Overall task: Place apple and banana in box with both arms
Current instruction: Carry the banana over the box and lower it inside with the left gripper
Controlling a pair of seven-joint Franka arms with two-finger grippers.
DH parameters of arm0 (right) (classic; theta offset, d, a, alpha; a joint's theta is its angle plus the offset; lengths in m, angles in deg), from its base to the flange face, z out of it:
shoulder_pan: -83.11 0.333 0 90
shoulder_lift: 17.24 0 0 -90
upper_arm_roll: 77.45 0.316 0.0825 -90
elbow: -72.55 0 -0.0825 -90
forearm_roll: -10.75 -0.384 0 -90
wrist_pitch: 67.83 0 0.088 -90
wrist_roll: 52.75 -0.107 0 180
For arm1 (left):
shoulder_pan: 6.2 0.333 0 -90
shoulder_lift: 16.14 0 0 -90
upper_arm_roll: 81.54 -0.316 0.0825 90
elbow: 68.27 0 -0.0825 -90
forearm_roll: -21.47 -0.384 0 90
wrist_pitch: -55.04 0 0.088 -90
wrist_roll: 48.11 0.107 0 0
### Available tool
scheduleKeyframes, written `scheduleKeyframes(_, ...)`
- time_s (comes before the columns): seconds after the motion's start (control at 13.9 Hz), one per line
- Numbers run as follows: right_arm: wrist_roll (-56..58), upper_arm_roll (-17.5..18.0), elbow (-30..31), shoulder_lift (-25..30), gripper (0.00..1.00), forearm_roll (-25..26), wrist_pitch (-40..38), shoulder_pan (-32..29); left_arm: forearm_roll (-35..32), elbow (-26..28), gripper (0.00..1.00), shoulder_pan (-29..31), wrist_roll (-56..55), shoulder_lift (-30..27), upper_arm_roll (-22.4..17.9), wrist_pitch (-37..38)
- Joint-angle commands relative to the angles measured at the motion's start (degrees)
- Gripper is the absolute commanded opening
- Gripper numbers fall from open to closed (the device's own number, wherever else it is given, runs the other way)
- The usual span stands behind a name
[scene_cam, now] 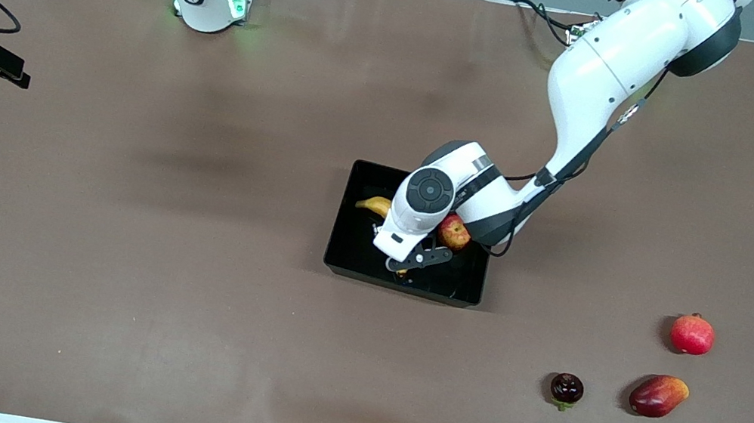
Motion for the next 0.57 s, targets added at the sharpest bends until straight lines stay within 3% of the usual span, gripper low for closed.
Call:
scheduleKeyframes(0.0,0.8,-0.5,-0.4,0.4,1.00,-0.6,-0.6,0.7,-1.1,-1.8,1.00,-0.6,0.4,0.7,-0.5,-1.7)
scheduleKeyframes(0.29,2.5,-0.4,-0.3,0.4,1.00,-0.7,-0.6,0.9,-3.4,-2.0,1.00,1.1,-0.2,-3.7,-0.8,0.7)
scheduleKeyframes(0.5,2.6,-0.4,-0.4,0.4,1.00,-0.6,-0.4,1.0,-3.2,-1.9,1.00,6.9,1.6,-12.8,-0.6,6.3)
